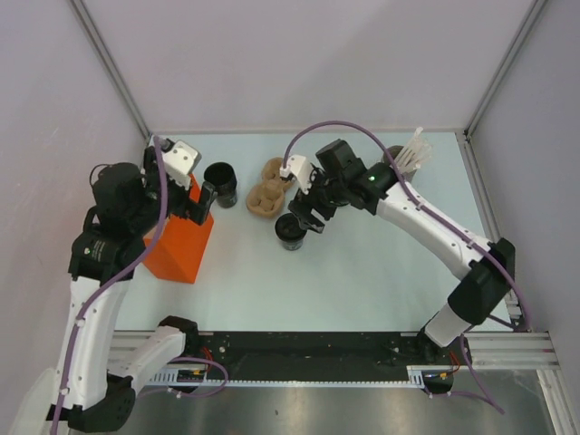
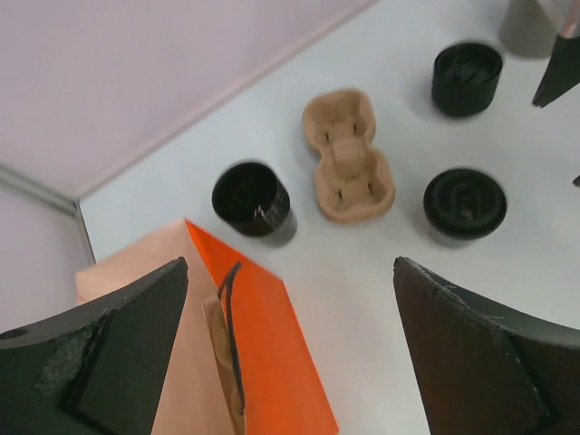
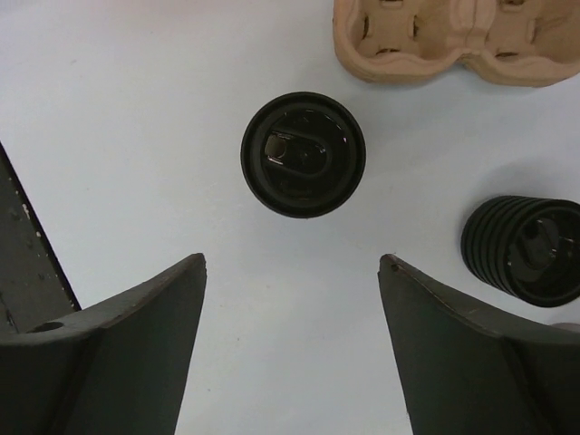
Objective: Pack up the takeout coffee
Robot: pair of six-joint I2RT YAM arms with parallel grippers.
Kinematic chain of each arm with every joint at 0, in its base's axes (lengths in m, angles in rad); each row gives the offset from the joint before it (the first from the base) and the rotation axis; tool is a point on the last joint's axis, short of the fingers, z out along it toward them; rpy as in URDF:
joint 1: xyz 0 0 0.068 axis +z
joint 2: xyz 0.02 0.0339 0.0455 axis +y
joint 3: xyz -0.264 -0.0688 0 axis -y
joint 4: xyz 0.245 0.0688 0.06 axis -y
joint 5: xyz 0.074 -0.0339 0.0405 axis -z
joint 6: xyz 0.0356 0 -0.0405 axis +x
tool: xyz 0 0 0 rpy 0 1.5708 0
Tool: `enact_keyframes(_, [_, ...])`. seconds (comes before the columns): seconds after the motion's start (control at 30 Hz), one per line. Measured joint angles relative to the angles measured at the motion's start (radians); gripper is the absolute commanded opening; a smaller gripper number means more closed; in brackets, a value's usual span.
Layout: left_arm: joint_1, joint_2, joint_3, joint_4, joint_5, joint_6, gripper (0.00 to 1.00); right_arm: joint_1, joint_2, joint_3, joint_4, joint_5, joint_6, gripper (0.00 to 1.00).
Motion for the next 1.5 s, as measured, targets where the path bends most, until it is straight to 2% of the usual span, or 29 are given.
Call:
enact_keyframes(0.17, [0.049, 0.01, -0.089, -0.006, -0.045, -0.002, 1.0, 0.058, 0.128, 0.014, 0.027, 0.063, 0.054, 0.75])
enact_keyframes(0.4, [0.099, -0.034, -0.093, 0.009, -0.063, -0.021, 1.0, 0.148, 0.263, 0.05, 0.029, 0.156, 0.122, 0.68])
enact_keyframes(0.63, [0.126, -0.055, -0.095, 0.024, -0.063, -0.029, 1.0, 0.166, 0.323, 0.113, 0.03, 0.224, 0.155, 0.56])
enact_keyframes(0.77, [0.135, -0.054, -0.105, 0.026, -0.062, -0.035, 1.0, 0.166, 0.348, 0.148, 0.029, 0.253, 0.159, 0.43])
enact_keyframes(0.83, [0.142, -0.054, -0.106, 0.026, -0.061, -0.037, 1.0, 0.166, 0.362, 0.161, 0.028, 0.259, 0.163, 0.41])
enact_keyframes(1.03, [0.156, -0.055, -0.106, 0.028, -0.055, -0.045, 1.0, 0.168, 0.383, 0.168, 0.011, 0.259, 0.171, 0.4])
enact_keyframes(1.5, [0.167, -0.051, -0.106, 0.028, -0.035, -0.054, 1.0, 0.174, 0.383, 0.167, 0.001, 0.259, 0.171, 0.3])
